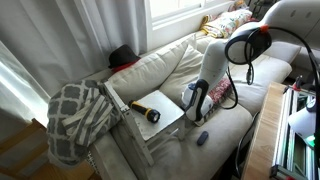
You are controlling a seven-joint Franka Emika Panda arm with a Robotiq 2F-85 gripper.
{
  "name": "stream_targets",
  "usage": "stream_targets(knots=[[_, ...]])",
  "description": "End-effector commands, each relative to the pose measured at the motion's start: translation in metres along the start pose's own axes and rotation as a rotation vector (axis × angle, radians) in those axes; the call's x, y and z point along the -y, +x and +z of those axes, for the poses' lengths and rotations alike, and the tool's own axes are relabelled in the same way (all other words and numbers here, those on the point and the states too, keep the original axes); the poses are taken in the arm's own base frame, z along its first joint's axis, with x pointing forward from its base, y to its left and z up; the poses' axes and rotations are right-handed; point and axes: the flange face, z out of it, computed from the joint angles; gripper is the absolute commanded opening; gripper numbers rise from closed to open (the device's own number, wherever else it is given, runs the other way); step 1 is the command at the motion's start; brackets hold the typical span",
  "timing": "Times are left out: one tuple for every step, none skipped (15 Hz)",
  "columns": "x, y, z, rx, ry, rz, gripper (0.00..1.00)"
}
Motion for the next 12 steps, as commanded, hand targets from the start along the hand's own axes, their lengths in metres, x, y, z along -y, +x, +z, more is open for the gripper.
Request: stream_targets(knots=[[-0.0084,0.0075,-0.0006,-0.040,-0.042,-0.004,1.00],[-0.0080,0.0069,0.0045,-0.042,-0.039,-0.010,1.00],[-0.0074,0.0070,0.0033,-0.047,-0.032,-0.006,1.00],[-0.0080,0.0087,0.0005,-0.071,-0.028,0.005,1.00],[-0.0083,0.0083,0.0002,-0.063,-0.016,0.017,1.00],[-0.0092,0.0077,0.0007,-0.052,-0.008,0.025,1.00],[-0.0106,0.0062,0.0018,-0.036,0.000,0.035,1.00],[-0.0124,0.0052,0.0029,-0.021,0.008,0.050,1.00],[-0.0155,0.0037,0.0040,-0.001,0.012,0.067,1.00],[-0.0167,0.0024,0.0038,0.010,0.018,0.072,1.00],[-0.0173,0.0012,0.0052,0.029,0.020,0.070,0.99],[-0.0166,-0.0001,0.0068,0.049,0.025,0.063,0.91]])
